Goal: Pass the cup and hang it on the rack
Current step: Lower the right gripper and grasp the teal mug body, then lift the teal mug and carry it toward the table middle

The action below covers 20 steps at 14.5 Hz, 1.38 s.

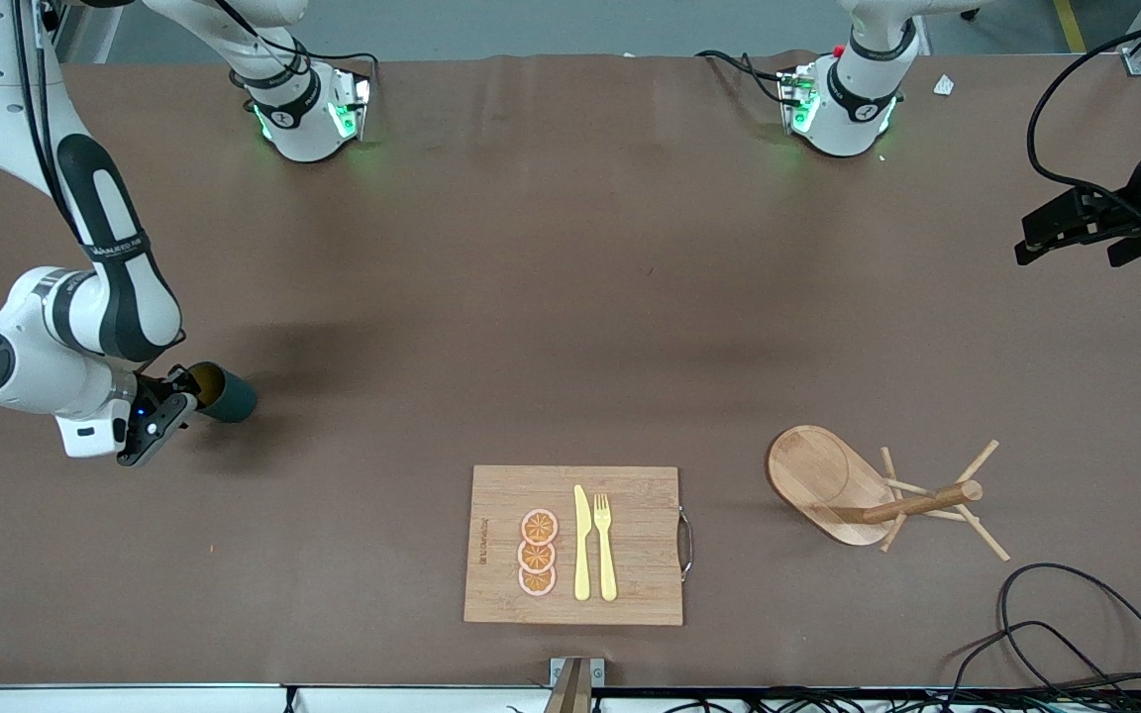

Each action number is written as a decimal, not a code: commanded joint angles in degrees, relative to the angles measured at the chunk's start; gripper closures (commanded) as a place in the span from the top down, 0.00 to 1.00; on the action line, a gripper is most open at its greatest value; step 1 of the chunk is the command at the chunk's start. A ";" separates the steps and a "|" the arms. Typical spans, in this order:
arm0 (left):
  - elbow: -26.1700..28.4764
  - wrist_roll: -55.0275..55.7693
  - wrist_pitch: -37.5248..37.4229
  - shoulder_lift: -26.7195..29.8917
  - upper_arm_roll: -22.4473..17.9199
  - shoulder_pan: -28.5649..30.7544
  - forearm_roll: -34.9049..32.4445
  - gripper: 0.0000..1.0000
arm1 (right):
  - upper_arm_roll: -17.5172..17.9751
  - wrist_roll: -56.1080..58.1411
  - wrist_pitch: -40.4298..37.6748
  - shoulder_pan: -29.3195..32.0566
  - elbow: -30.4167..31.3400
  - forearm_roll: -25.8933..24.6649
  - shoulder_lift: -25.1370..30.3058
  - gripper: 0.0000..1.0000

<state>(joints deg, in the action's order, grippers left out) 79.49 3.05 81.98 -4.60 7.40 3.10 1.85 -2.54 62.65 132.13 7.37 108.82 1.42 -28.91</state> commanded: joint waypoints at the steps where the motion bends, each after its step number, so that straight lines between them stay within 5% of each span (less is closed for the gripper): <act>1: -0.65 0.11 -0.86 0.12 0.07 0.07 -0.88 1.00 | 0.26 0.10 0.14 0.28 1.48 1.13 1.05 0.00; 6: -0.56 -0.33 -0.86 0.30 0.07 0.07 -1.06 1.00 | 0.26 -17.79 -8.19 -3.31 1.83 1.57 5.78 0.00; 11: -0.56 -0.33 -0.86 0.30 0.07 0.07 -0.97 1.00 | 0.43 -47.99 -10.31 -16.56 6.75 1.83 13.08 0.00; 16: -0.56 -0.33 -0.86 0.30 0.07 0.07 -0.97 1.00 | 0.35 -77.73 -8.30 -33.71 3.86 6.67 12.65 0.00; 20: -0.56 -0.33 -0.77 0.30 0.07 0.07 -0.97 1.00 | 0.26 -85.68 -7.77 -41.45 -0.79 12.45 8.53 0.00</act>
<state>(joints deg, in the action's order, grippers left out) 79.49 3.05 81.98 -4.60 7.38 3.10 1.83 -1.32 -21.27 124.32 -31.53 110.90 10.16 -17.72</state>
